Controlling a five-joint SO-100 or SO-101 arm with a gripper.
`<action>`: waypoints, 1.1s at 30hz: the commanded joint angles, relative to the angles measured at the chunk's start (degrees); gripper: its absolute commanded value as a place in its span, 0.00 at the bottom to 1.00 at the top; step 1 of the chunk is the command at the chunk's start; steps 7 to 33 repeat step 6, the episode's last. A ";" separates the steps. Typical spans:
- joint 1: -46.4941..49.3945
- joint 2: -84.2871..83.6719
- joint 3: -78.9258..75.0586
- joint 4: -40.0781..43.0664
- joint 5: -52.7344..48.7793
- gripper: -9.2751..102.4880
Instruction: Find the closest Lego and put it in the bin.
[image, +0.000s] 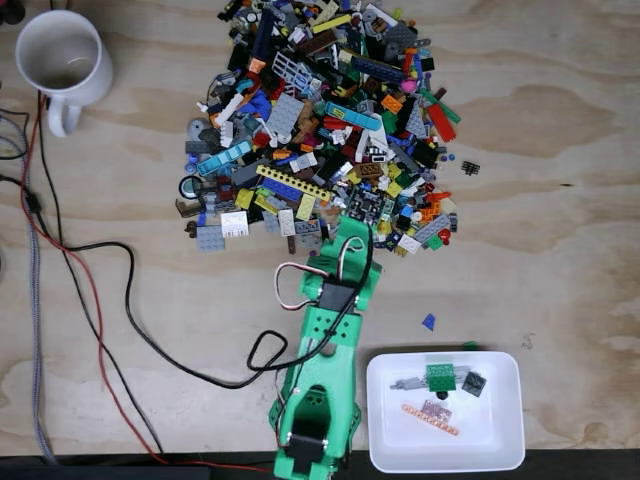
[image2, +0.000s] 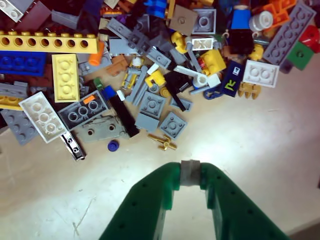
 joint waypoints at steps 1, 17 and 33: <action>-4.31 -0.62 0.35 -3.96 1.67 0.08; -5.98 -0.70 2.20 -4.57 2.81 0.08; -5.98 -0.70 2.20 -4.57 2.81 0.08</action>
